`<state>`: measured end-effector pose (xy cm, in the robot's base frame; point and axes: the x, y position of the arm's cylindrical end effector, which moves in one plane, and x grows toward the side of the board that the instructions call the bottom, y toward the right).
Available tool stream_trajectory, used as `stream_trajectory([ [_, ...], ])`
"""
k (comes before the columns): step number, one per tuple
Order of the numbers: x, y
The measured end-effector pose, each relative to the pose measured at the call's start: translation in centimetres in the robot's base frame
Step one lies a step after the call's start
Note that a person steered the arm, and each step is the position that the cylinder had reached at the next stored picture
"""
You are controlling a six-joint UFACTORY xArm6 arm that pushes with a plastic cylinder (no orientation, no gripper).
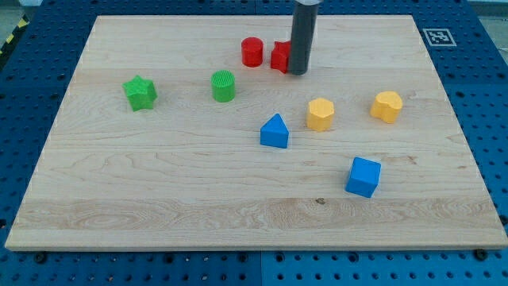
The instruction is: Slide the heart into the hexagon
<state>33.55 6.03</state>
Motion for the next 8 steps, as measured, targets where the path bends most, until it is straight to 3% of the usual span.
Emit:
stream_trajectory([
  [3, 0.2, -3.0],
  [4, 2.1, -4.5],
  [8, 2.1, -4.7],
])
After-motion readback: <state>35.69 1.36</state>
